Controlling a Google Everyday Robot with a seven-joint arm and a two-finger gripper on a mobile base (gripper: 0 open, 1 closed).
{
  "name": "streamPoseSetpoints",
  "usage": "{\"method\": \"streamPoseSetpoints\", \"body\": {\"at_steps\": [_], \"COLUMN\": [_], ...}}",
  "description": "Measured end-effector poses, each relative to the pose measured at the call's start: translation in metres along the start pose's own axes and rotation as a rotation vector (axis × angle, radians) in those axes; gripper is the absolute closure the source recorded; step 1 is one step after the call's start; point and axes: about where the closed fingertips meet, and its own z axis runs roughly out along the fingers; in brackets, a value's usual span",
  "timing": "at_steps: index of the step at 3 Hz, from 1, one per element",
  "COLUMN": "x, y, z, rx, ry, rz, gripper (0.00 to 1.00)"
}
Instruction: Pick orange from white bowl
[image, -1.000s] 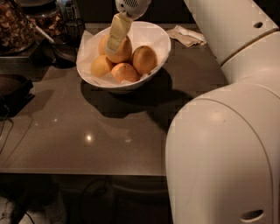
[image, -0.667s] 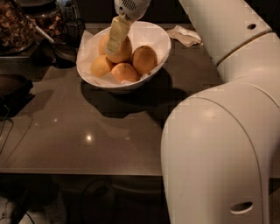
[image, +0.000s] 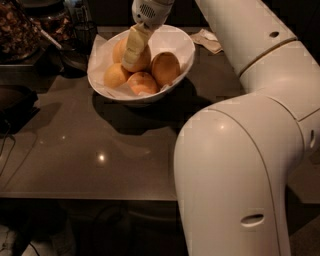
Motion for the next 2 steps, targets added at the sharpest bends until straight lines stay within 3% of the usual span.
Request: {"method": "streamPoseSetpoints", "body": {"at_steps": [1, 2], "x": [0.003, 0.004], "y": [-0.003, -0.005], "z": [0.014, 0.024], "rx": [-0.023, -0.039], "ry": [0.016, 0.02], "rz": [0.015, 0.021], "gripper": [0.28, 0.46]}}
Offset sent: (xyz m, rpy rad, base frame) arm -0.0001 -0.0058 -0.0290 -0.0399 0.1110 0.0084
